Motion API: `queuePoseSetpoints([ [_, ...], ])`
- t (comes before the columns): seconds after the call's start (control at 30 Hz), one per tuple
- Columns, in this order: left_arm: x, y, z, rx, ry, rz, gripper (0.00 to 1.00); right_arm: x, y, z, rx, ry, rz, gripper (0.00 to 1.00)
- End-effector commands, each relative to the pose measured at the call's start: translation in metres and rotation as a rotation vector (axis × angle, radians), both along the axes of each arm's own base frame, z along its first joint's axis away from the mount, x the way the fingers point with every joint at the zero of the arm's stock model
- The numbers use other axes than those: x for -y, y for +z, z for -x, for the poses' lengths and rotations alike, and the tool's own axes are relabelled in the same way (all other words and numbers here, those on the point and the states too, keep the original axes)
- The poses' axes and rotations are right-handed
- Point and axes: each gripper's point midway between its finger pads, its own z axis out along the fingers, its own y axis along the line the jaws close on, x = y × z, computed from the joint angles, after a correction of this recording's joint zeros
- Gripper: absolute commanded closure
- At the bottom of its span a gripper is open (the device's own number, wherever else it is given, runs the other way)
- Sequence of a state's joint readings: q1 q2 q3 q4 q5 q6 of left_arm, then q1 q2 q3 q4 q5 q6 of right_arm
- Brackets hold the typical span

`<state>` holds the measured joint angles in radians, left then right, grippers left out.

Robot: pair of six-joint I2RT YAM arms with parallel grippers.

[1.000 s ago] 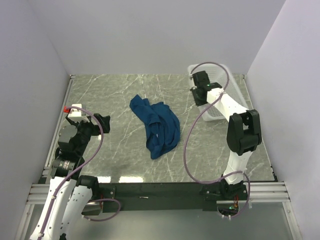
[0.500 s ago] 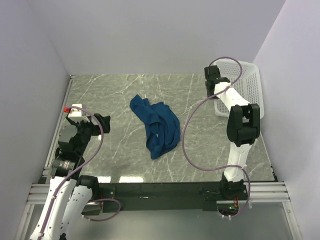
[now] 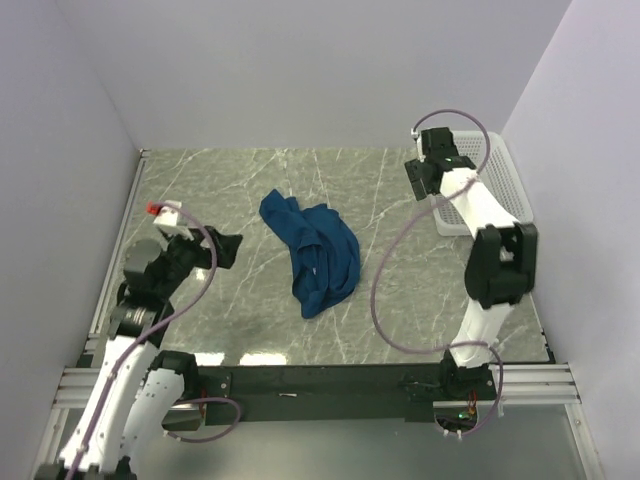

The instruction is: Fold and stack the t-shirts

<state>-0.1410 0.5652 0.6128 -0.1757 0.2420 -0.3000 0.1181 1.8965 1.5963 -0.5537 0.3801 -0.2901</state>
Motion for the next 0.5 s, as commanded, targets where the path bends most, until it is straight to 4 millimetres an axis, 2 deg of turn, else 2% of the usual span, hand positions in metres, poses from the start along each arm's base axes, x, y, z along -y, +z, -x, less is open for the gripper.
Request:
queuePoseSetpoints([
  [0.0,0.042,-0.015,-0.004,-0.115,-0.212,0.069,0.01,-0.054,0.09,0.025,0.158,0.354,-0.127,0.11],
  [0.03,0.05,-0.032,-0.01,-0.213,-0.222,0.075,0.03,-0.093,0.089,0.057,0.123,0.586,-0.244,0.11],
  [0.07,0.055,-0.04,-0.013,-0.254,-0.223,0.071,0.05,-0.121,0.093,0.076,0.129,0.756,-0.334,0.13],
  [0.1,0.06,-0.048,-0.017,-0.291,-0.22,0.063,0.08,-0.142,0.103,0.113,0.126,0.909,-0.412,0.16],
  [0.13,0.065,-0.048,-0.021,-0.308,-0.217,0.055,0.09,-0.159,0.075,0.148,0.055,1.026,-0.508,0.16],
  [0.17,0.077,-0.067,-0.025,-0.368,-0.213,0.016,0.1,-0.191,0.082,0.186,0.078,1.272,-0.636,0.17],
  [0.2,0.083,-0.07,-0.028,-0.38,-0.215,-0.003,0.11,-0.2,0.091,0.209,0.128,1.358,-0.654,0.18],
  [0.23,0.09,-0.065,-0.033,-0.375,-0.218,-0.009,0.11,-0.207,0.068,0.231,0.089,1.385,-0.722,0.18],
  [0.27,0.102,-0.077,-0.037,-0.417,-0.228,-0.024,0.11,-0.212,0.066,0.242,0.085,1.381,-0.779,0.18],
  [0.3,0.106,-0.078,-0.042,-0.43,-0.214,-0.018,0.12,-0.214,0.071,0.243,0.142,1.397,-0.768,0.18],
  [0.33,0.115,-0.068,-0.05,-0.437,-0.202,0.025,0.13,-0.211,0.057,0.248,0.118,1.362,-0.782,0.18],
  [0.37,0.125,-0.081,-0.053,-0.497,-0.198,0.029,0.14,-0.209,0.055,0.245,0.13,1.336,-0.765,0.17],
  [0.43,0.135,-0.086,-0.071,-0.559,-0.102,0.087,0.09,-0.2,0.042,0.242,0.126,1.266,-0.719,0.17],
  [0.47,0.142,-0.089,-0.072,-0.586,-0.075,0.102,0.09,-0.197,0.04,0.24,0.124,1.228,-0.727,0.18],
])
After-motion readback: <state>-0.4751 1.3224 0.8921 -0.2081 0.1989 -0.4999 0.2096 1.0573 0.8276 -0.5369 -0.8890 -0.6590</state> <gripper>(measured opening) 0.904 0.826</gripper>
